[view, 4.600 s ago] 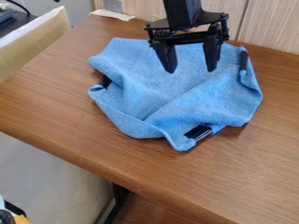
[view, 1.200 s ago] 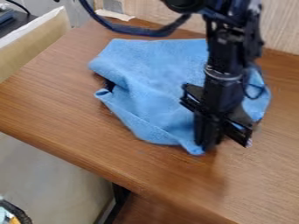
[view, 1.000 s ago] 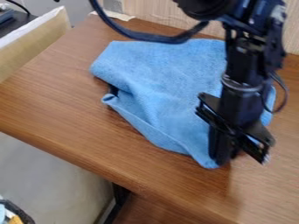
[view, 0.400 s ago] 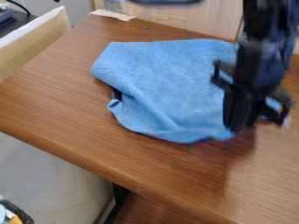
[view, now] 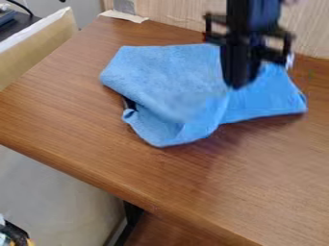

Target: Fold the cloth from the bottom right to the left

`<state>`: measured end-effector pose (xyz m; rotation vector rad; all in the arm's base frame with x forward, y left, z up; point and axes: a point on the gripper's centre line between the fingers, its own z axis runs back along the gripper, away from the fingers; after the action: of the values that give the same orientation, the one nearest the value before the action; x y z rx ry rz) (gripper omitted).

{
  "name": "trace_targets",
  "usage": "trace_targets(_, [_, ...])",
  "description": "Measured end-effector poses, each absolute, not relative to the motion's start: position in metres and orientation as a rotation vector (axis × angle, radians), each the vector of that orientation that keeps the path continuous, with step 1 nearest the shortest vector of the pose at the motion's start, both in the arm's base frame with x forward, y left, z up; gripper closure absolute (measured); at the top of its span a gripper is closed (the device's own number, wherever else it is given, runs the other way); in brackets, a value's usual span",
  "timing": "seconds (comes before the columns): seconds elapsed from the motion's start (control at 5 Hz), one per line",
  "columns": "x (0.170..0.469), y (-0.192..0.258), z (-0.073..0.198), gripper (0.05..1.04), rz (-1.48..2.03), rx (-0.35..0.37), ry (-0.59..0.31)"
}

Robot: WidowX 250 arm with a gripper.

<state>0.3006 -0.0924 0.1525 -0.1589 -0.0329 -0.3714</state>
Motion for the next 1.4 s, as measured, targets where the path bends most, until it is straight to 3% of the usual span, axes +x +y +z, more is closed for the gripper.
trace_targets(0.2, [0.319,-0.056,0.160,1.027,-0.276,-0.149,-0.032])
trace_targets(0.6, [0.350,-0.016,0.136,1.028,-0.209,-0.150,0.011])
trace_targets(1.2, [0.359,0.040,0.071,1.028,-0.141,-0.196,0.112])
trace_targets(1.4, [0.357,0.044,0.067,1.006,-0.130,-0.208,0.127])
